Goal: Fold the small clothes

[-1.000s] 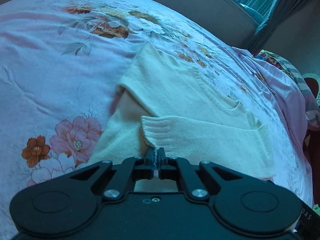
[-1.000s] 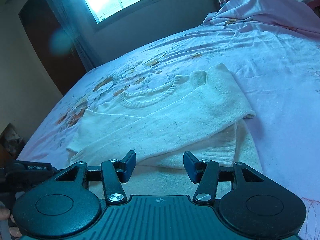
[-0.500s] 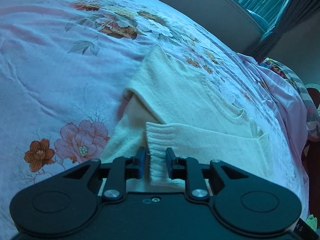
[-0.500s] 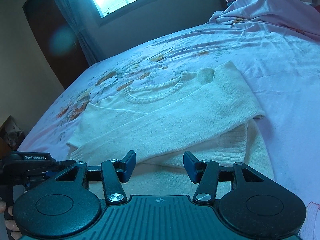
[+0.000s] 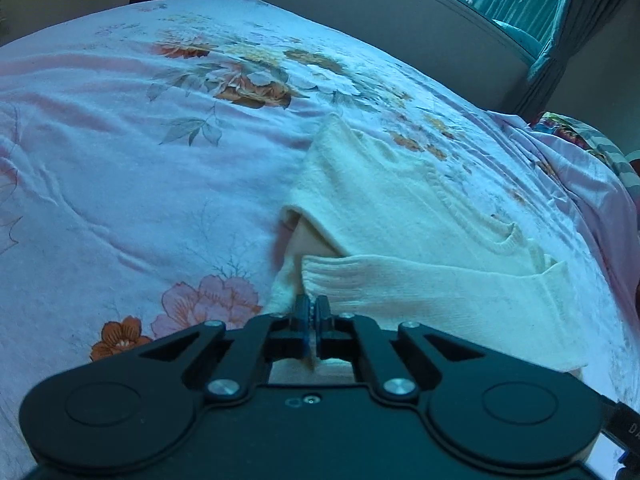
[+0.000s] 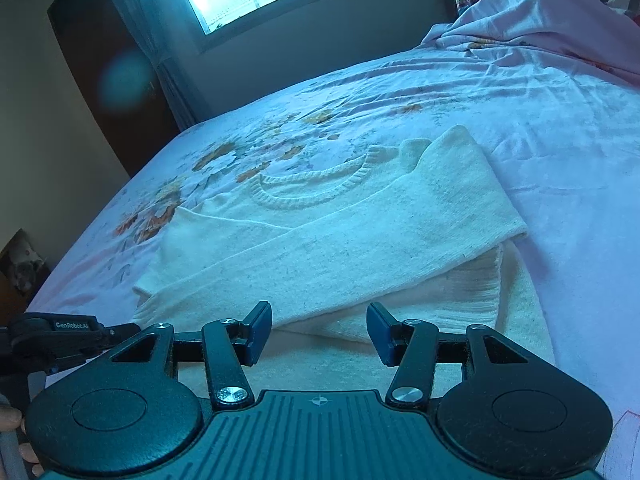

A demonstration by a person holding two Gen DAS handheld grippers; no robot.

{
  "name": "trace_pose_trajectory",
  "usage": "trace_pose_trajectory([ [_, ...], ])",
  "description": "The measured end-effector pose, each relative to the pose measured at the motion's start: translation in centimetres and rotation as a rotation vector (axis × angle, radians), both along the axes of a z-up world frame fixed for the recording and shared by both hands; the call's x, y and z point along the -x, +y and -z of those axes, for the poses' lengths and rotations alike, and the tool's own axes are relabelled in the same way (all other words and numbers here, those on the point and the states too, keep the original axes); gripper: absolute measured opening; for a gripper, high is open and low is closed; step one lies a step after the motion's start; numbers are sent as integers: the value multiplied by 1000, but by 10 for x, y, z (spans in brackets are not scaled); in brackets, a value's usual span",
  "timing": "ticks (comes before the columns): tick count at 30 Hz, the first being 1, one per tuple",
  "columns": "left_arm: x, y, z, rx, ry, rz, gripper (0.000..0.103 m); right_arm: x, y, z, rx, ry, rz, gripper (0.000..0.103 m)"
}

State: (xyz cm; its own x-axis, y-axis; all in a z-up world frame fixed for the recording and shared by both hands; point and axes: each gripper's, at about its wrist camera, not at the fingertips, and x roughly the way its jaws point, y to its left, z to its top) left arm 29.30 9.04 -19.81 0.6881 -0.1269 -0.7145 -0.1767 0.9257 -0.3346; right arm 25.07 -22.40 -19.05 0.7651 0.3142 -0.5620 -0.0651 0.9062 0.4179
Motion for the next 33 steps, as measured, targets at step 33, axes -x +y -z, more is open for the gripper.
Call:
trace_pose_trajectory([
  [33, -11, -40, -1, -176, 21, 159, 14, -108, -27, 23, 365, 131, 94, 52],
])
